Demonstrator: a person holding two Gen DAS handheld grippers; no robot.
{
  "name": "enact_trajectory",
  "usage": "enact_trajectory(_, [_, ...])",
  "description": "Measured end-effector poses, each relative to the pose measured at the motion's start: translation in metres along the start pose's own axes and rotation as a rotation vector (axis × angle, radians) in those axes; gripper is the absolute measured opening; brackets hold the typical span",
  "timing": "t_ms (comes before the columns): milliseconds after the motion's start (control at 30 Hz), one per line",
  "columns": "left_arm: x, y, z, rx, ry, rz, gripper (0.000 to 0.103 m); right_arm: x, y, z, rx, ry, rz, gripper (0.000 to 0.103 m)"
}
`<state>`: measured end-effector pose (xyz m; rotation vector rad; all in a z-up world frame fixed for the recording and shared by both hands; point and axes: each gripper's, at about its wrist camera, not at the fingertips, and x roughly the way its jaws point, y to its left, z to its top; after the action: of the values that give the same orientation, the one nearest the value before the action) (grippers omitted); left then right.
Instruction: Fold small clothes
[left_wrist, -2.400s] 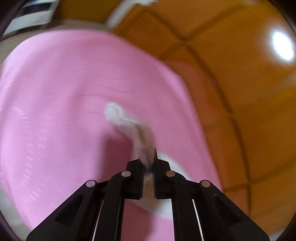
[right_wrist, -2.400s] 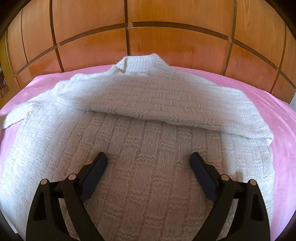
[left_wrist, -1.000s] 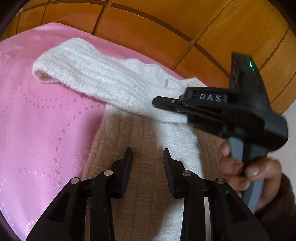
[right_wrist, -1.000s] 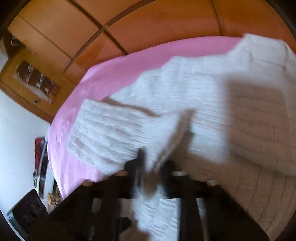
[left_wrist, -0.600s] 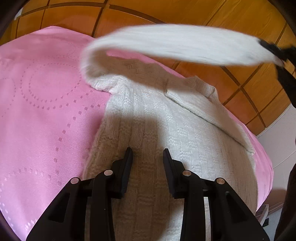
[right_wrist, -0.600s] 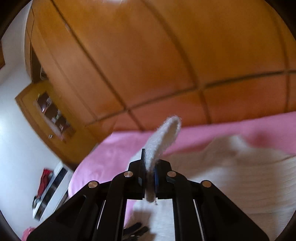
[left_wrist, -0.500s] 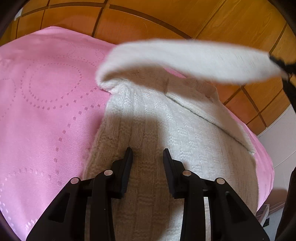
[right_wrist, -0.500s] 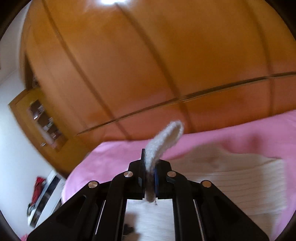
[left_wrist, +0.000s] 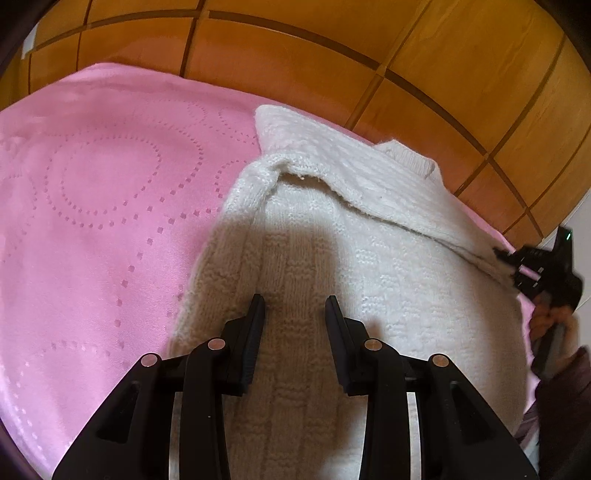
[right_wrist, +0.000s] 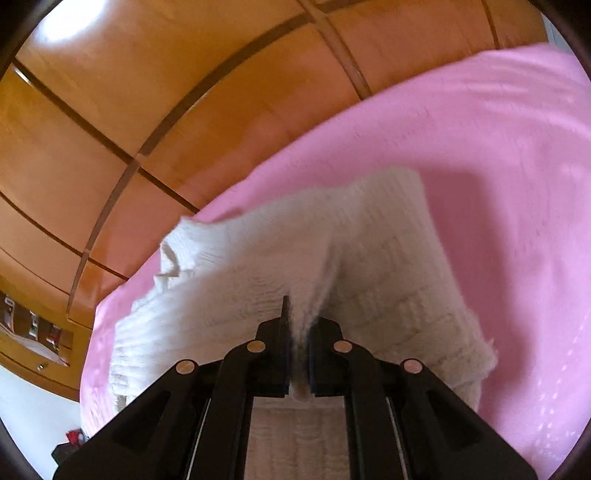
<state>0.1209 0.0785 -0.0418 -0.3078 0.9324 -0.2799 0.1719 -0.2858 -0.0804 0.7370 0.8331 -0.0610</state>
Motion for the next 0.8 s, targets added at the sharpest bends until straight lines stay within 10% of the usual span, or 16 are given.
enact_trajectory(167, [0.000,0.005,0.027,-0.131,0.007,-0.143,0.043,-0.001,-0.010,0.007,-0.005,-0.002,0.023,0.009])
enact_trajectory(467, [0.044,0.005,0.089,-0.273,-0.054,-0.124,0.051,-0.003,-0.005,0.007,-0.022,0.015,0.024,0.016])
enact_trajectory(600, [0.051,0.031,0.093,-0.357,-0.082,-0.006,0.012,0.000,0.009,0.006,-0.076,0.037,0.042,0.008])
enact_trajectory(800, [0.051,0.036,0.079,-0.313,-0.047,0.010,0.007,0.013,0.016,-0.002,-0.117,0.043,-0.005,0.007])
